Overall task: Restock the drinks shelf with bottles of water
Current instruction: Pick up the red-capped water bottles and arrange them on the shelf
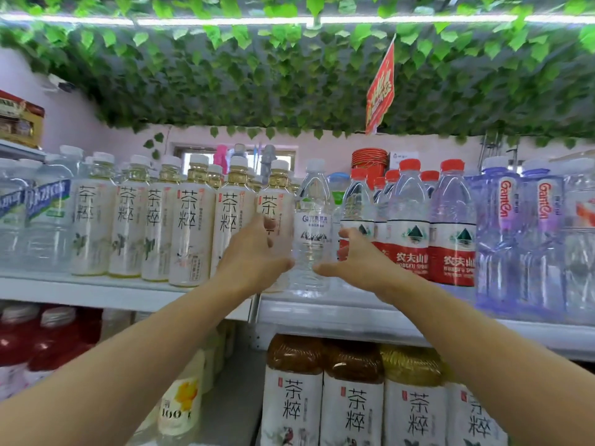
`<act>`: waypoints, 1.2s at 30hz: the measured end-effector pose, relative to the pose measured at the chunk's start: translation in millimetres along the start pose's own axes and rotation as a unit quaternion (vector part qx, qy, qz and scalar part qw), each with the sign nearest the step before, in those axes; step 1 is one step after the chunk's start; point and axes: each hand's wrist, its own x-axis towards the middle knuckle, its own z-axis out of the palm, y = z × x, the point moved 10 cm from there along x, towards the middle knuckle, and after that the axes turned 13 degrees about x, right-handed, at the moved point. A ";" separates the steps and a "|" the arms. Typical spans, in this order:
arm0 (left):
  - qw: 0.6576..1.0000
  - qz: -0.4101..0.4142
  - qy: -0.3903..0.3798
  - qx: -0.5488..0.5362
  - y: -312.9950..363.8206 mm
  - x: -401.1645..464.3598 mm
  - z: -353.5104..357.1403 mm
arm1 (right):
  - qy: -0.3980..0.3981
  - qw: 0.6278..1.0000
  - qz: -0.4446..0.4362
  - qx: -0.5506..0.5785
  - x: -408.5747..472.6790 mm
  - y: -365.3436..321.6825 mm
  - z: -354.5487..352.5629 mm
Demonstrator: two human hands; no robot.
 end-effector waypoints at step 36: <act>0.997 -0.031 -0.029 0.059 -24.3 -19.7 27.9 | 0.019 0.991 0.078 -0.109 63.9 48.5 32.0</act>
